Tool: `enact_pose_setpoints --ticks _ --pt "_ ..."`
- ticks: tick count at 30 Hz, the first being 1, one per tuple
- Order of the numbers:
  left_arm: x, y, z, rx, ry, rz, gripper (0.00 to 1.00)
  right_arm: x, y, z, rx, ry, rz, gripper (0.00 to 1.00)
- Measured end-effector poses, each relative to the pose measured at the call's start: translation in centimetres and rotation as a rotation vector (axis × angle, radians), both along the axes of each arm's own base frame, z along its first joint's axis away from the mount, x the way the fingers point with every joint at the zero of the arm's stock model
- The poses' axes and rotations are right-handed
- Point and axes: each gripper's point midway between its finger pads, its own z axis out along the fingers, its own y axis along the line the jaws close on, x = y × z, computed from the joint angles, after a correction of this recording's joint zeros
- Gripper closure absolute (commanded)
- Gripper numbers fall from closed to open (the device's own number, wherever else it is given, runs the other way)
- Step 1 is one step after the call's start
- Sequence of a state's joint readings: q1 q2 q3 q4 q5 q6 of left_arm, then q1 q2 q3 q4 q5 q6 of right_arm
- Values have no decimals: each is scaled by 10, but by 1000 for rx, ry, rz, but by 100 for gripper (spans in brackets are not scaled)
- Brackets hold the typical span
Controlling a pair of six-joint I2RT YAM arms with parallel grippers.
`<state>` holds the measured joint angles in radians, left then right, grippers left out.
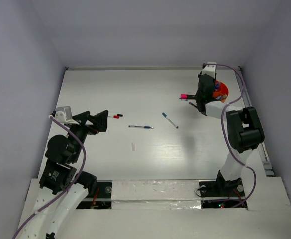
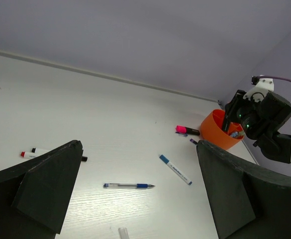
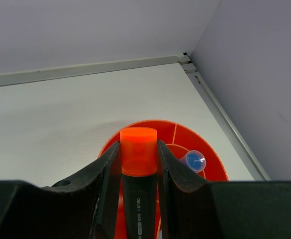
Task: Sort the stationery into containers
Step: Place the stationery in the storage box, then pick up the stationery from the center of the board.
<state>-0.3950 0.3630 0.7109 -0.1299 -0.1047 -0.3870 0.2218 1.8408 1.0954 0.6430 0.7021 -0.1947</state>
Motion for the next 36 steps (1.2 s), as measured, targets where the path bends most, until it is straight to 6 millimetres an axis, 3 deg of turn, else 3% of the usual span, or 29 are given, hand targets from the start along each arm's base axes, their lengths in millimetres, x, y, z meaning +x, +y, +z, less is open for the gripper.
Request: enact_pose_setpoints --ticks 6,14,18,21,24,29,31,33,36 --pt "0 1 0 0 0 3 1 0 -1 3 7 -24 -6 83" --pt "1 2 0 0 0 7 1 -7 -1 -14 29 -1 -5 76" --pt "1 2 0 0 -1 7 1 -8 0 -14 43 -7 0 56" --pt "1 2 1 -1 -3 7 1 -10 1 -10 53 -15 4 53" --pt "1 1 2 -2 -6 5 1 -11 3 -2 68 -31 16 43" --pt "0 1 2 -2 -7 2 1 -16 8 20 103 -62 48 47" --pt "0 0 2 -2 -7 -1 1 -15 15 26 115 -50 92 65" --pt "0 0 2 -2 -7 -1 1 -9 29 31 134 -12 175 74" --pt "0 0 2 -2 -8 -5 1 6 62 46 160 72 353 79"
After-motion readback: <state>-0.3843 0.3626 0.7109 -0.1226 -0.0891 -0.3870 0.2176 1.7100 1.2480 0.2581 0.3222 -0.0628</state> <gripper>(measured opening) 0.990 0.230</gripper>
